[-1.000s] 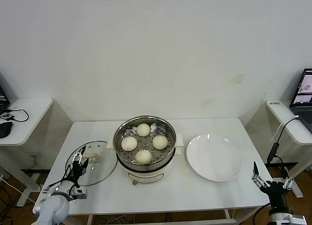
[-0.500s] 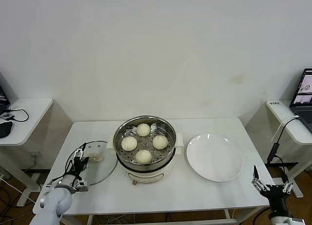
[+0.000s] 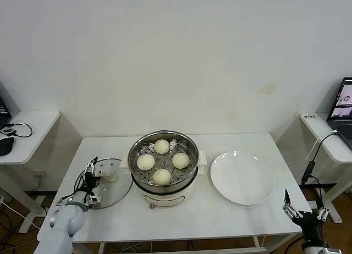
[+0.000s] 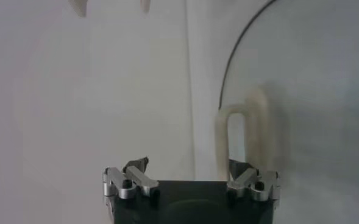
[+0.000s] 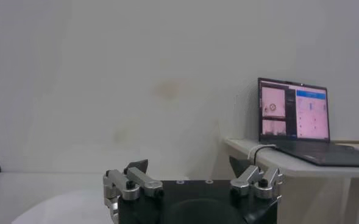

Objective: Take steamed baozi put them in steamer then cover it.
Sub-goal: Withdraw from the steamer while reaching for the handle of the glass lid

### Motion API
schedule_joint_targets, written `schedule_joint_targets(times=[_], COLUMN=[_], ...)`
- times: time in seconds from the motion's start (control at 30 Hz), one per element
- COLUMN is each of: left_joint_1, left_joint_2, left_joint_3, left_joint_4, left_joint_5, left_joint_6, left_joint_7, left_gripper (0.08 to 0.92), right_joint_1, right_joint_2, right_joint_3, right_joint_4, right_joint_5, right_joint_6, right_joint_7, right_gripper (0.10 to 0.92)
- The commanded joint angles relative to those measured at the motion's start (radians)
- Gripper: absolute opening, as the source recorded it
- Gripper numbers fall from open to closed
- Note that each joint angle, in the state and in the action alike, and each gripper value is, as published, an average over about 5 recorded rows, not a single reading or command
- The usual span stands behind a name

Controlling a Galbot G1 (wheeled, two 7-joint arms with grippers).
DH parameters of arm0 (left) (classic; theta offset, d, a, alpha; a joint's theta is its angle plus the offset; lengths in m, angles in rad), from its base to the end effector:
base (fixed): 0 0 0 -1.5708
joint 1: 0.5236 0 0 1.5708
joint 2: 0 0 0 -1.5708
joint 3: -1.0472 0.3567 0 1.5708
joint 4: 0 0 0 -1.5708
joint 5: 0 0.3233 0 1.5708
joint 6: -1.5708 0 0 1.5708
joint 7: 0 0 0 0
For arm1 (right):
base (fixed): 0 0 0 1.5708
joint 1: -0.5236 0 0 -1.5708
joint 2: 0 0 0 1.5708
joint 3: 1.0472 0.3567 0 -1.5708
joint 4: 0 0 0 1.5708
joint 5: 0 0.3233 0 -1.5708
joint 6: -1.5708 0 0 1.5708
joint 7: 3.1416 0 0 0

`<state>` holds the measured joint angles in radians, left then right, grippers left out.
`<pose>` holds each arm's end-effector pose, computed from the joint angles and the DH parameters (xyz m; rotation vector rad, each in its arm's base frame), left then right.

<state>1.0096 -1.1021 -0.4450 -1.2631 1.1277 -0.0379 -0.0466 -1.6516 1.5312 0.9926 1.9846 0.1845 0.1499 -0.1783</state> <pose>0.3226 0.1838 -0.4047 -0.2091 -2.0556 -2.1220 0.0916 -0.1427 -0.3321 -0.3429 -3.1152 0.1735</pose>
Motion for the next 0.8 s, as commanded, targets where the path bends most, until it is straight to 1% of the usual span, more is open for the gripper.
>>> schedule_joint_targets(times=[0.03,0.13,0.23,0.57,0.73,0.8], left_joint_1=[-0.028,-0.028,-0.027,-0.031,-0.025,-0.014], left_joint_2=[-0.006,-0.005,-0.005,-0.008,-0.011,-0.012], left_joint_3=[0.006,0.007,0.007,0.002,-0.004,-0.011], left_joint_4=[0.043,0.051,0.058,0.075,0.07,0.055], left_joint_5=[-0.01,-0.009,-0.009,-0.012,-0.024,-0.024], left_joint_6=[0.0,-0.001,-0.002,-0.01,-0.012,-0.012], left_joint_7=[-0.001,-0.001,0.0,-0.007,-0.032,-0.05], left_gripper=[0.821,0.795,0.723,0.429,0.291,0.223], right_joint_1=[-0.002,-0.002,-0.001,-0.003,-0.004,-0.005], right_joint_2=[0.001,0.002,0.003,0.005,0.006,0.006], right_joint_3=[0.001,0.0,-0.002,-0.01,-0.015,-0.017], right_joint_4=[0.0,-0.001,-0.001,0.0,0.002,0.004], right_joint_5=[-0.001,-0.001,-0.001,-0.004,-0.006,-0.007], right_joint_6=[0.0,0.0,-0.001,-0.001,-0.001,-0.001], right_joint_7=[-0.002,-0.002,-0.003,-0.006,-0.006,-0.007], right_gripper=[0.823,0.823,0.823,0.823,0.823,0.823])
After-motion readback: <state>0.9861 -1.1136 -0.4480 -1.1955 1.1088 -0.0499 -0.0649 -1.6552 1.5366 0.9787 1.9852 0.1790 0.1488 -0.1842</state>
